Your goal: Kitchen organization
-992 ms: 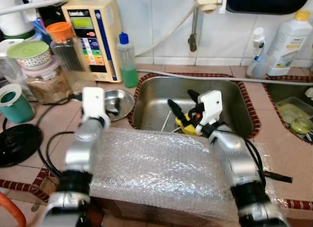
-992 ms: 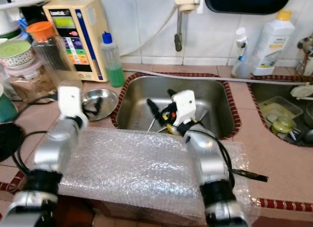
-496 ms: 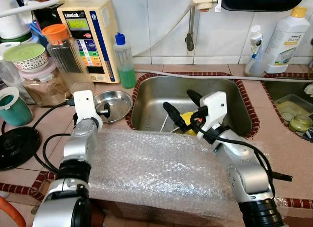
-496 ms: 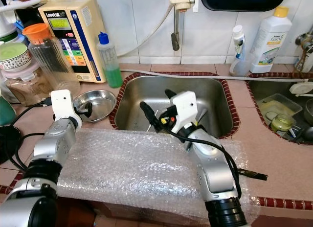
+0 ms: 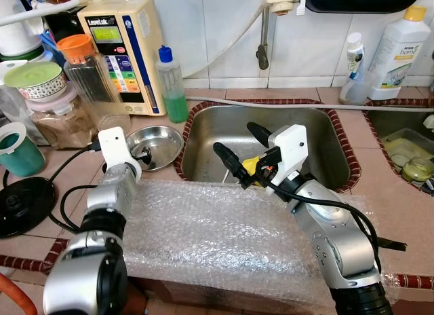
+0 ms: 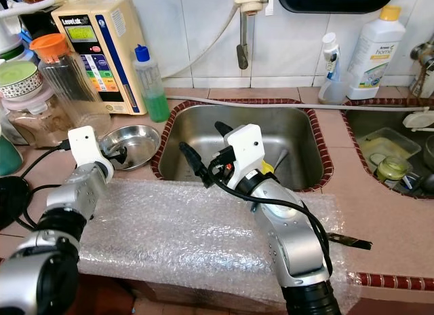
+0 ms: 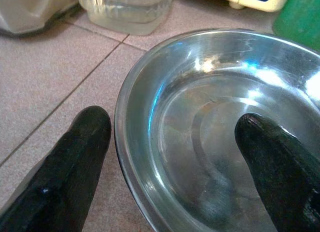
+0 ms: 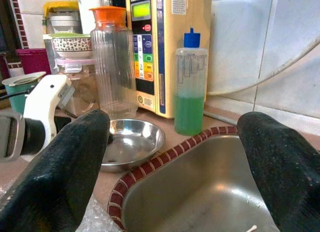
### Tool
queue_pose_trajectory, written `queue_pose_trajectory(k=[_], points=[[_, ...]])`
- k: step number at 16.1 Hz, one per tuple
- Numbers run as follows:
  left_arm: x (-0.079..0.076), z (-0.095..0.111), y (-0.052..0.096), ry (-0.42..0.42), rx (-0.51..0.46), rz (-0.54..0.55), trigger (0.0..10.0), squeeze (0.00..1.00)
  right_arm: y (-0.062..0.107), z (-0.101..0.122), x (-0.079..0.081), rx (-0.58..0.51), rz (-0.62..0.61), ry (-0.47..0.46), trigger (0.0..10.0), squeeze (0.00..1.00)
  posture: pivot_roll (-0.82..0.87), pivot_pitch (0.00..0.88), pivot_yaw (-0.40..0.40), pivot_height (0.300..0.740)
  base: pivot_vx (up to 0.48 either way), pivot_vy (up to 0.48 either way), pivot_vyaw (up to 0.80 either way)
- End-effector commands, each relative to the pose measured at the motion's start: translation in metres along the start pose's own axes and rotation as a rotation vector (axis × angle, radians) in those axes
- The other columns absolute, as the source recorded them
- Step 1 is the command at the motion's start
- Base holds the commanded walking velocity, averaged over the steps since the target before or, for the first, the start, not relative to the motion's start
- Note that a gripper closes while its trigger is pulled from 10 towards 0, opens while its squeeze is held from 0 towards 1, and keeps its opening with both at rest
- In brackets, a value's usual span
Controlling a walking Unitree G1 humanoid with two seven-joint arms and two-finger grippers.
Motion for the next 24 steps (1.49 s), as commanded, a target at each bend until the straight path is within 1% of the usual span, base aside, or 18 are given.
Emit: queue_pose_trajectory(k=[1, 4, 5, 6, 7, 8, 9, 11, 12, 18, 22, 24], points=[[0.004, 0.007, -0.002, 0.027, 0.009, 0.019, 10.0, 0.00, -0.001, 0.006, 0.005, -0.015, 0.018, -0.001, 10.0, 0.00, 0.02, 0.000, 0.166, 0.740, 0.000, 0.000, 0.00], [0.008, 0.009, -0.003, 0.060, 0.023, 0.034, 10.0, 0.00, 0.000, 0.007, 0.005, -0.012, 0.015, 0.000, 10.0, 0.00, 0.02, 0.000, 0.171, 0.740, 0.000, 0.000, 0.00], [0.008, 0.011, -0.004, 0.068, 0.028, 0.032, 4.9, 0.00, 0.001, 0.006, 0.005, -0.010, 0.013, 0.001, 10.0, 0.00, 0.02, 0.000, 0.170, 0.740, 0.000, 0.000, 0.00], [0.008, 0.011, -0.004, 0.074, 0.037, 0.027, 5.6, 0.00, 0.001, 0.007, 0.005, -0.009, 0.011, 0.002, 10.0, 0.00, 0.02, 0.000, 0.171, 0.740, 0.000, 0.000, 0.00], [0.007, 0.010, -0.004, 0.090, 0.052, 0.025, 4.9, 0.00, 0.001, 0.007, 0.005, -0.009, 0.010, 0.001, 10.0, 0.00, 0.02, 0.000, 0.172, 0.740, 0.000, 0.000, 0.00], [0.007, 0.009, -0.005, 0.093, 0.063, 0.028, 2.8, 0.00, 0.000, 0.007, 0.004, -0.008, 0.010, 0.002, 10.0, 0.00, 0.02, 0.000, 0.172, 0.740, 0.000, 0.000, 0.00], [0.008, 0.009, -0.005, 0.105, 0.071, 0.030, 0.0, 0.00, 0.000, 0.007, 0.004, -0.009, 0.010, 0.002, 10.0, 0.00, 0.02, 0.000, 0.172, 0.740, 0.000, 0.000, 0.00], [0.009, 0.007, -0.005, 0.124, 0.089, 0.040, 0.0, 0.00, 0.000, 0.008, 0.003, -0.008, 0.006, 0.001, 10.0, 0.00, 0.02, 0.000, 0.174, 0.740, 0.000, 0.000, 0.00], [0.012, 0.005, -0.005, 0.132, 0.102, 0.051, 0.0, 0.00, 0.000, 0.007, 0.003, -0.007, 0.002, -0.001, 10.0, 0.00, 0.03, 0.000, 0.176, 0.740, 0.000, 0.000, 0.00], [0.017, 0.001, -0.005, 0.159, 0.128, 0.071, 0.0, 0.00, -0.001, 0.007, 0.001, -0.009, -0.005, -0.003, 10.0, 0.00, 0.03, 0.000, 0.175, 0.740, 0.000, 0.000, 0.00], [0.019, 0.001, -0.005, 0.162, 0.131, 0.078, 0.0, 0.00, -0.002, 0.008, 0.000, -0.011, -0.009, -0.005, 10.0, 0.00, 0.03, 0.000, 0.176, 0.740, 0.000, 0.000, 0.00], [0.022, 0.002, -0.005, 0.163, 0.131, 0.088, 0.0, 0.00, -0.002, 0.008, -0.001, -0.012, -0.014, -0.005, 10.0, 0.00, 0.03, 0.000, 0.175, 0.740, 0.000, 0.000, 0.00]])
Point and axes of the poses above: a point about 5 cm out from each wrist's last joint towards the gripper, its own y axis pointing back from the gripper into the wrist, its own z axis along the axis of the wrist's last joint, x = y × z, the point moved 1 cm from there along -y, pointing out of the wrist towards the gripper, and after that the axes turned 5 degrees about y, right-handed, at the moved point
